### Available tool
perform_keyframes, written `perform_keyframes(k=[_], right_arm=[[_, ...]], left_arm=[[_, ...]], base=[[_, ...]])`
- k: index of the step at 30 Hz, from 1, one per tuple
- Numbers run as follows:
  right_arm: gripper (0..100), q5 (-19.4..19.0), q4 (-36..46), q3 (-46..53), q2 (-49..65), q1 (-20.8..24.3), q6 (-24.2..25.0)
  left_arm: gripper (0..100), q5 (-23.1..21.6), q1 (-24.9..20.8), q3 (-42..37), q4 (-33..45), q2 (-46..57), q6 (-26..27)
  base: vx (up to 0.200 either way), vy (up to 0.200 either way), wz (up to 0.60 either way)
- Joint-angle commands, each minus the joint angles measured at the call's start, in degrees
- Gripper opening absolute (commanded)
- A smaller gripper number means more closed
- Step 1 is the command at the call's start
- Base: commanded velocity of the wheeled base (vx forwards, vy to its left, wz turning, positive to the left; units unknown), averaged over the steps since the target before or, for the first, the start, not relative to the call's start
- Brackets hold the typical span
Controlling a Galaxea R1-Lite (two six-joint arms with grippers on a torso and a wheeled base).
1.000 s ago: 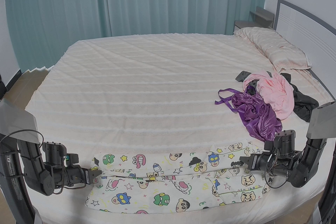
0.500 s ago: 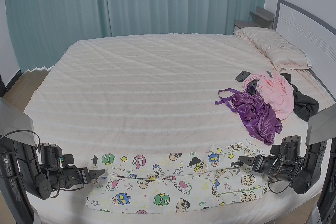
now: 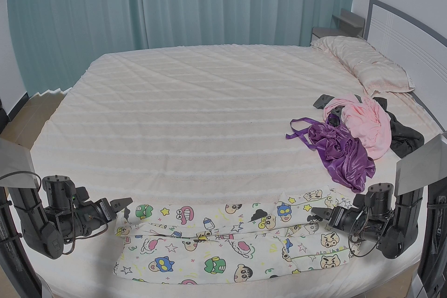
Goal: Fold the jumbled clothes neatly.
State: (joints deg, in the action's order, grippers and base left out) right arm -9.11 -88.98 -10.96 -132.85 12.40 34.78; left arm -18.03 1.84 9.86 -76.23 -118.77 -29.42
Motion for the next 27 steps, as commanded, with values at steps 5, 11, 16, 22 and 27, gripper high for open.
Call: perform_keyframes(k=[5,11,16,22,27], right_arm=[[0,0.14,-0.49,-1.35,0.23,1.05,0.02],[0,0.05,-0.49,0.59,1.9,0.7,0.11],[0,0.23,-0.49,3.05,3.21,0.17,1.34],[0,0.41,-0.49,6.92,5.59,-0.97,1.08],[0,0.49,-0.49,7.09,4.53,-0.97,1.17]], left_arm=[[100,0.1,0.27,-0.11,-0.06,-1.02,0.06],[100,0.01,0.27,-0.28,-0.06,-1.02,0.06],[100,0.01,0.27,-0.55,-0.06,-1.2,0.06],[100,0.01,0.09,-0.81,-0.06,-1.29,0.41],[100,0.01,-0.08,-0.9,-0.06,-1.29,0.5]], base=[[0.0,0.0,0.0],[0.0,0.0,0.0],[0.0,0.0,0.0],[0.0,0.0,0.0],[0.0,0.0,0.0]])
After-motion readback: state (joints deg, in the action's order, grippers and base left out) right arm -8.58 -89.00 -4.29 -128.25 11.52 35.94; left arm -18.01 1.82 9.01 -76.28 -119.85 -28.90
